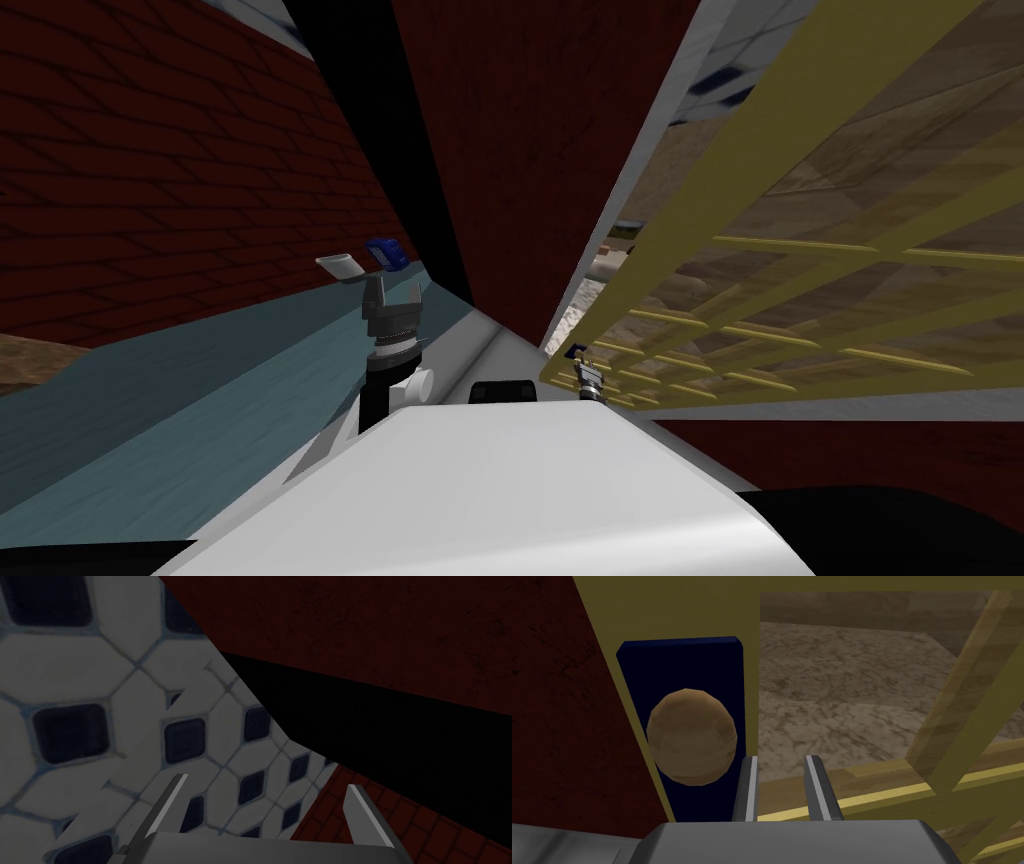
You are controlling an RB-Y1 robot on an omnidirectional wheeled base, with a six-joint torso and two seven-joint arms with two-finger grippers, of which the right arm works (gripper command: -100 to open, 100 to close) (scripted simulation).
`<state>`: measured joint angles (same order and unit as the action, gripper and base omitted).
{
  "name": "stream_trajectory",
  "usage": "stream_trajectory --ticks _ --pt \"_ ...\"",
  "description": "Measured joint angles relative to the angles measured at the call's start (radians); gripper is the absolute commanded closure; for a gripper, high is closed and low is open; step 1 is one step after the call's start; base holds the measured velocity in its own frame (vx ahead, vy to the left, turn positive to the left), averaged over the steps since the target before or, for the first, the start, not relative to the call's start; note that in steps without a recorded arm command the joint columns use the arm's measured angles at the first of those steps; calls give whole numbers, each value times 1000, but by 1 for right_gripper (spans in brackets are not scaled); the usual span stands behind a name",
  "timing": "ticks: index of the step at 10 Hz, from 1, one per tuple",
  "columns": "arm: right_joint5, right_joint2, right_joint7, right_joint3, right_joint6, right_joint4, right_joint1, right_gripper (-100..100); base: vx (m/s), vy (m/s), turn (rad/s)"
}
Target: Pull the door open
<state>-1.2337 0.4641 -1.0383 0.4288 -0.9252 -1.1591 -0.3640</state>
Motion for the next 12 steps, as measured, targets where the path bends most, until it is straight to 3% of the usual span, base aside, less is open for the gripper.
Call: stream_trajectory --ticks 4,5,12 --pt "2 -1 -2 0 -4 -4 3 100 -3 9 -6" --pt "2 -1 -2 1 -4 -4 3 -100 -129 -34 108" --pt "126 -56 -91 88 -123 73 58 -100 -227 -29 130"
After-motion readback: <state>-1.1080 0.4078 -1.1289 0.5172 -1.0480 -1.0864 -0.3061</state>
